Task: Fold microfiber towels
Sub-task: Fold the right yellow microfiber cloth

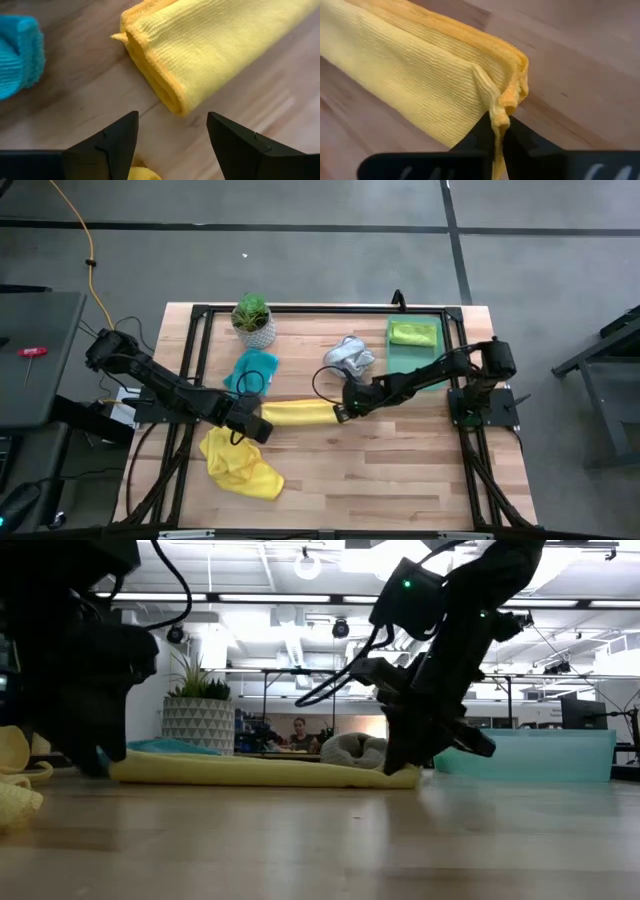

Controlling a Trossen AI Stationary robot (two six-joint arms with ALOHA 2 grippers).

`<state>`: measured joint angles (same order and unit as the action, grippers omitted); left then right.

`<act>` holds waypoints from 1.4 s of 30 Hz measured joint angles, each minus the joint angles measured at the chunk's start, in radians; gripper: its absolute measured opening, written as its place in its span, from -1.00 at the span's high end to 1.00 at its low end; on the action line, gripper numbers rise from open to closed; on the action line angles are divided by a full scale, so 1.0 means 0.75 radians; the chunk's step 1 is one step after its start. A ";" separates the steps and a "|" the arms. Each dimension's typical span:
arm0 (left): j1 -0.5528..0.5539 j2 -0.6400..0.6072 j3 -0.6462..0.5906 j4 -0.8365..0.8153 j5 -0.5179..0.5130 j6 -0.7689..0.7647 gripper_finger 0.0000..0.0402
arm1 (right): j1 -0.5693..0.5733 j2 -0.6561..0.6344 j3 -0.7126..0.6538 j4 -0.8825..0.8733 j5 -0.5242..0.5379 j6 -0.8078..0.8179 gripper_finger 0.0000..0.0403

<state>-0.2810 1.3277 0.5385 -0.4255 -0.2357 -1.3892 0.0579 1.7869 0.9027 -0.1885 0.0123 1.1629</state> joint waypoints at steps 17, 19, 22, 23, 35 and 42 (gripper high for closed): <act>0.037 -0.030 0.190 0.108 -0.054 0.505 -0.12 | 0.067 -0.203 -0.006 -0.501 0.088 -0.055 0.99; 0.060 0.029 0.235 0.163 -0.061 0.643 -0.07 | 0.067 -0.211 -0.005 -0.496 0.087 -0.054 0.99; 0.081 0.128 0.292 0.159 -0.118 0.847 0.09 | 0.066 -0.212 -0.005 -0.485 0.070 -0.055 1.00; 0.084 0.162 0.303 0.159 -0.146 0.910 0.17 | 0.065 -0.212 -0.004 -0.482 0.057 -0.056 1.00; 0.083 0.486 0.318 0.201 -0.247 1.218 0.95 | 0.065 -0.235 -0.003 -0.469 -0.035 -0.080 1.00; 0.083 0.581 0.322 0.352 -0.284 1.219 0.99 | 0.051 -0.353 -0.002 -0.504 -0.067 -0.085 1.00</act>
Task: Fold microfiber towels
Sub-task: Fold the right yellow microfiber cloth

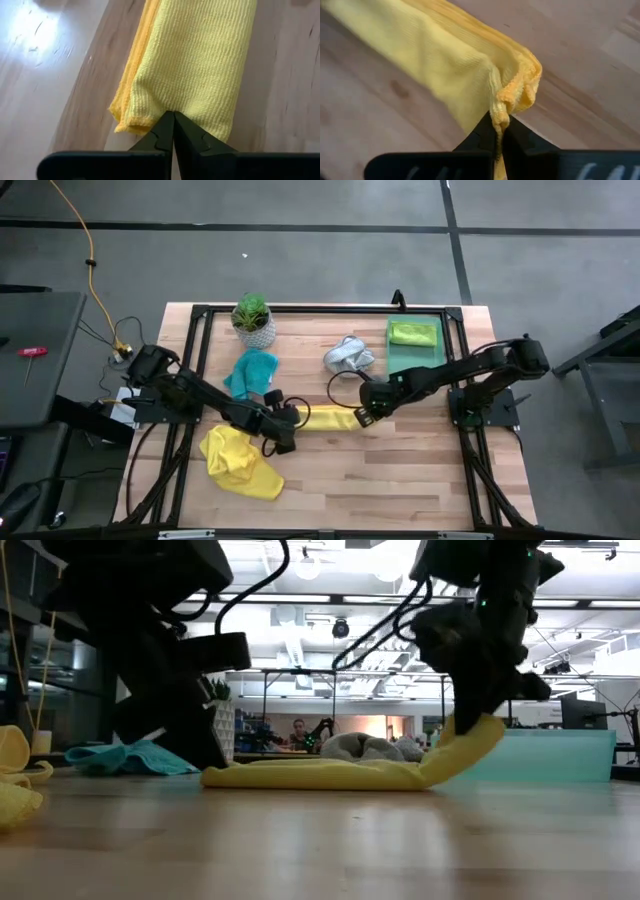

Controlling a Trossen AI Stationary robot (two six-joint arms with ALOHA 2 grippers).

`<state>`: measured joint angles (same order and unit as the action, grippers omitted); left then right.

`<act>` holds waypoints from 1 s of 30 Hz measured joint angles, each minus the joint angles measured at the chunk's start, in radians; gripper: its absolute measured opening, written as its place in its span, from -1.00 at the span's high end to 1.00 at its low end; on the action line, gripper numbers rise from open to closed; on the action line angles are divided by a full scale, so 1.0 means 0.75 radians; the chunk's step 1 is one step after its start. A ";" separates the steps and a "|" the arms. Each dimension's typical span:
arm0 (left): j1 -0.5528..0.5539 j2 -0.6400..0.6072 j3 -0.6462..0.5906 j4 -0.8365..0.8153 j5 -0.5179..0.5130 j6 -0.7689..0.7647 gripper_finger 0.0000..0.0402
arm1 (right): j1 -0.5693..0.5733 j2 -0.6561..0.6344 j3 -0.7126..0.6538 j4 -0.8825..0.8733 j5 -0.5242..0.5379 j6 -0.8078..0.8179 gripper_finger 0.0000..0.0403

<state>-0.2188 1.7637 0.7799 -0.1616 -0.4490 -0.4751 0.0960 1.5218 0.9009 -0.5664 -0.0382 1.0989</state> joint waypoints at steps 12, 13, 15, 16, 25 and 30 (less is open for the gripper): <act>0.001 0.021 -0.003 0.042 0.004 0.011 1.00 | -0.006 -0.076 0.001 0.348 -0.081 0.075 1.00; 0.001 0.023 -0.002 0.047 0.007 0.011 1.00 | -0.006 -0.074 0.001 0.401 -0.081 0.077 1.00; 0.001 0.024 -0.002 0.051 0.009 0.011 1.00 | -0.006 -0.066 0.001 0.502 -0.081 0.101 1.00; 0.001 0.024 -0.003 0.051 0.009 0.011 1.00 | -0.006 -0.065 0.001 0.540 -0.081 0.106 1.00; 0.002 0.028 -0.005 0.087 0.000 0.040 1.00 | -0.006 0.052 0.002 0.820 -0.045 0.133 1.00; 0.003 0.025 -0.005 0.096 -0.006 0.046 1.00 | -0.006 0.157 0.002 0.943 -0.055 0.145 1.00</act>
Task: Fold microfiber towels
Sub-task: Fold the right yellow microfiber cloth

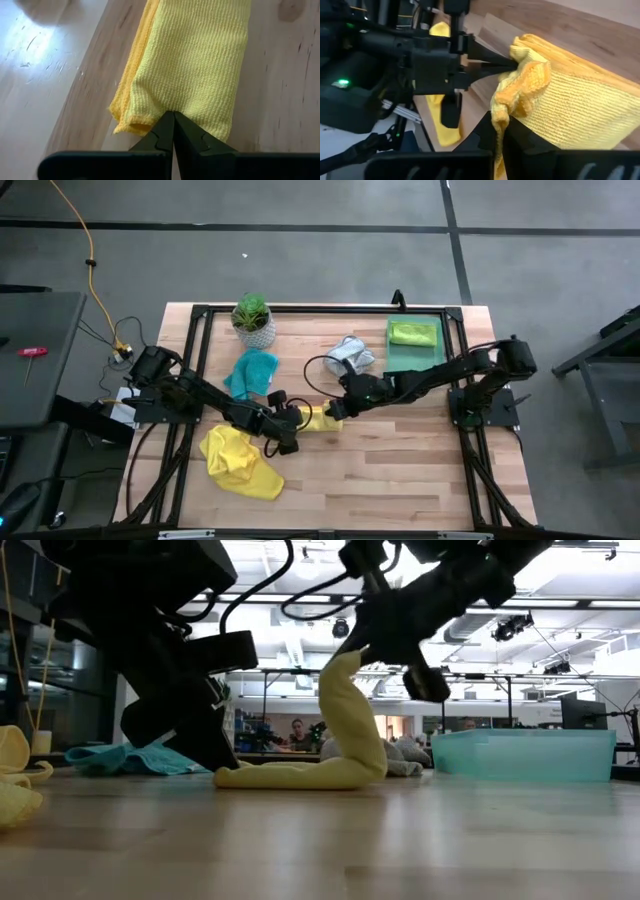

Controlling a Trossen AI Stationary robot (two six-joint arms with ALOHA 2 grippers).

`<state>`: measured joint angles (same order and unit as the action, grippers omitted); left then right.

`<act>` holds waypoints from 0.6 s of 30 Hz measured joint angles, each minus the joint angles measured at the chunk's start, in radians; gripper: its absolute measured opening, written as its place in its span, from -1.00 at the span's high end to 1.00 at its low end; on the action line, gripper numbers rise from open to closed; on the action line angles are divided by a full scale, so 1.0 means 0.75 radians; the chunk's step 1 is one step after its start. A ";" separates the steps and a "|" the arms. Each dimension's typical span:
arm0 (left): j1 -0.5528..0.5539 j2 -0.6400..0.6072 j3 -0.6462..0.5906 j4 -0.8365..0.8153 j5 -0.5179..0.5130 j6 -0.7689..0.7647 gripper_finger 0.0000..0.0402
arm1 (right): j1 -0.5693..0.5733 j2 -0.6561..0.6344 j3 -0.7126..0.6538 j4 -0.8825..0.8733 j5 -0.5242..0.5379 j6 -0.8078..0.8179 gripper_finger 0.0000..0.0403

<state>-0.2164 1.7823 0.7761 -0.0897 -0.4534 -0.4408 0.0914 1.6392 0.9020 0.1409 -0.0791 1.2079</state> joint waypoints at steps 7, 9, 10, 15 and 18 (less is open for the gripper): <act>0.000 -0.149 -0.006 -0.095 0.010 0.041 1.00 | 0.000 0.061 0.000 0.042 -0.005 0.009 1.00; -0.001 -0.205 0.001 -0.119 0.005 0.072 1.00 | 0.000 0.063 0.000 0.046 -0.003 0.005 1.00; -0.001 -0.231 0.001 -0.167 0.003 0.079 1.00 | 0.000 0.064 0.000 0.048 -0.002 0.002 1.00; -0.004 -0.345 -0.011 -0.347 -0.019 0.038 1.00 | 0.000 0.064 0.000 0.062 0.008 -0.001 1.00; -0.009 -0.343 -0.034 -0.338 -0.016 0.016 1.00 | 0.000 0.066 0.000 0.089 0.012 -0.001 1.00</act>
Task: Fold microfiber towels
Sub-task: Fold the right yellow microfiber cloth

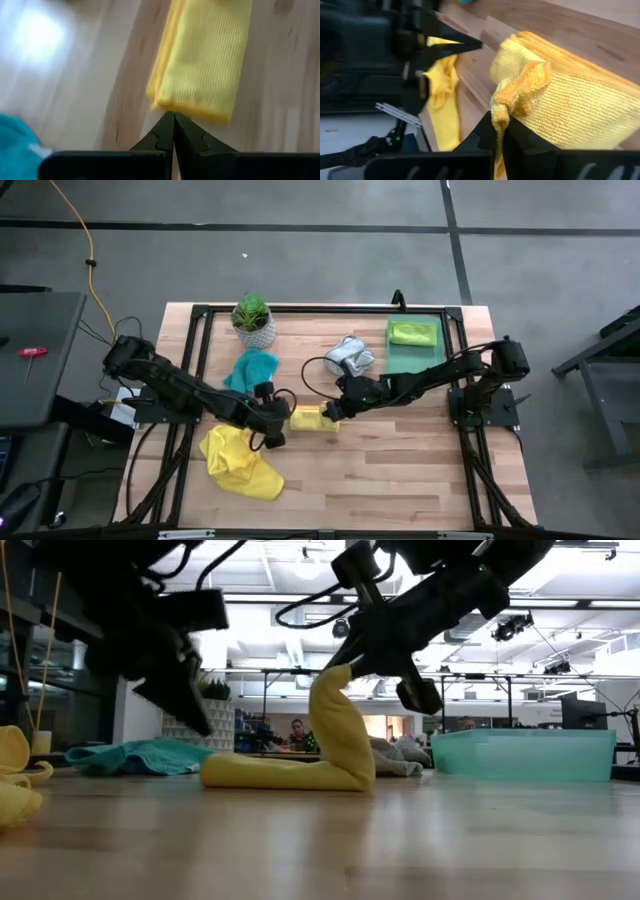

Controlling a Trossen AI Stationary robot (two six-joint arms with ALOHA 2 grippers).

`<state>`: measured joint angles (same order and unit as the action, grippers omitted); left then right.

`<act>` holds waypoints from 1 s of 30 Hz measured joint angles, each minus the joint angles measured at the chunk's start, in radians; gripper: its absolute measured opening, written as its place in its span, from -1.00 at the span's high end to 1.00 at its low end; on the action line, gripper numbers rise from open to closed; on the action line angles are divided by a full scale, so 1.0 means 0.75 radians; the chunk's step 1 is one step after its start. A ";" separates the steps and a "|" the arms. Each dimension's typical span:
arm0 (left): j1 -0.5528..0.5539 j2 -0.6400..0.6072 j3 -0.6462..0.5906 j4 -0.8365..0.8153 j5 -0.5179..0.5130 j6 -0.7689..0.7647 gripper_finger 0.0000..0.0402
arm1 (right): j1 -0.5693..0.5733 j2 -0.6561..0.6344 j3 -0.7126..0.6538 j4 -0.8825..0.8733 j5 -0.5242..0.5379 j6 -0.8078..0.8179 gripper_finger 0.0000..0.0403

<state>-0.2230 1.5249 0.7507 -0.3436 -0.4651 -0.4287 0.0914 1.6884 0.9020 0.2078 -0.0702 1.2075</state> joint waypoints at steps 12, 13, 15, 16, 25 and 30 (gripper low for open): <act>0.013 0.228 -0.045 0.290 0.088 -0.051 1.00 | 0.000 0.085 -0.001 0.137 0.002 0.027 1.00; 0.016 0.233 -0.047 0.299 0.088 -0.052 1.00 | 0.000 0.100 0.002 0.175 0.001 0.040 1.00; 0.017 0.264 -0.039 0.316 0.089 -0.054 1.00 | 0.000 0.112 0.000 0.181 -0.003 0.060 1.00; 0.016 0.269 -0.036 0.324 0.085 -0.061 1.00 | 0.000 0.133 0.008 0.219 -0.001 0.070 1.00; 0.016 0.271 -0.026 0.336 0.056 -0.102 1.00 | 0.000 0.250 0.068 0.269 0.017 0.101 1.00; 0.017 0.272 -0.028 0.349 0.057 -0.123 1.00 | 0.000 0.291 0.101 0.267 0.032 0.103 0.97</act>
<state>-0.2100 1.7288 0.7300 -0.0822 -0.4226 -0.5209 0.0914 1.9066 0.9775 0.4078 -0.0465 1.2845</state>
